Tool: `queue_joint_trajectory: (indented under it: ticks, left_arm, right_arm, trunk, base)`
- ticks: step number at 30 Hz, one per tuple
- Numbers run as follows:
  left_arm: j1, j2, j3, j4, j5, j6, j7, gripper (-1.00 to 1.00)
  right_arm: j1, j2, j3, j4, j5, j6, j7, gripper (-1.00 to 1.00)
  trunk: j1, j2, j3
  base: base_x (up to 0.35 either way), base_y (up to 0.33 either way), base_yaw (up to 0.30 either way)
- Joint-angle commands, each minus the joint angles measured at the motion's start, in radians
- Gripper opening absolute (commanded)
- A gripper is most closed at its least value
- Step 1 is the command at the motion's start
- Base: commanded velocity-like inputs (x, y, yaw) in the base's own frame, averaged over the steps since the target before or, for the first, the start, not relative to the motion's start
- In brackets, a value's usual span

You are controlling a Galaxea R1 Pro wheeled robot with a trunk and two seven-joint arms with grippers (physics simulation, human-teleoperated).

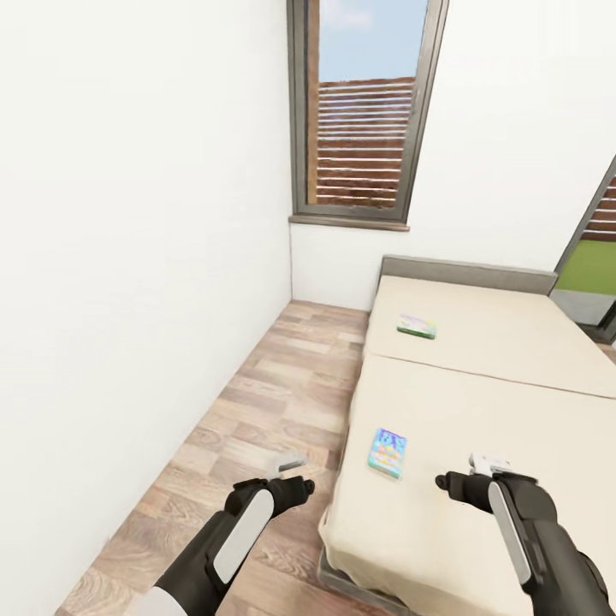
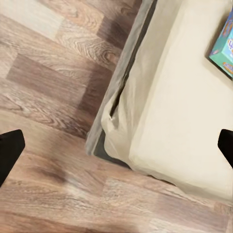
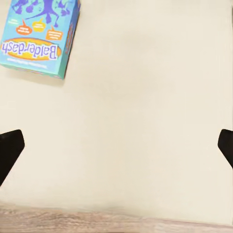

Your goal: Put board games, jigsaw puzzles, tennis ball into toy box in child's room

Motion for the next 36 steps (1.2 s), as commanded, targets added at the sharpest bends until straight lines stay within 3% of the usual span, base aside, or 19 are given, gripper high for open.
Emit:
queue_joint_trajectory:
  ticks: [1, 20, 36]
  left_arm:
    - [-0.001, 0.001, -0.001, -0.001, 0.011, 0.001, 0.010, 1.00]
    - [-0.001, 0.002, 0.001, -0.001, 0.010, 0.000, 0.010, 1.00]
    - [-0.001, 0.003, 0.005, -0.001, 0.011, 0.000, 0.013, 1.00]
  right_arm:
    - [-0.001, 0.001, -0.012, -0.001, -0.007, -0.006, 0.000, 1.00]
    - [0.009, 0.003, -0.031, -0.016, -0.010, -0.042, 0.004, 1.00]
    - [0.007, 0.002, -0.032, -0.019, -0.010, -0.042, 0.005, 1.00]
  trunk:
    - [0.001, 0.000, -0.001]
    - [0.001, 0.000, -0.001]
    - [0.001, 0.000, -0.002]
  base:
    - [0.292, 0.153, -0.003]
    - [0.240, 0.154, -0.016]
    - [0.034, 0.024, -0.208]
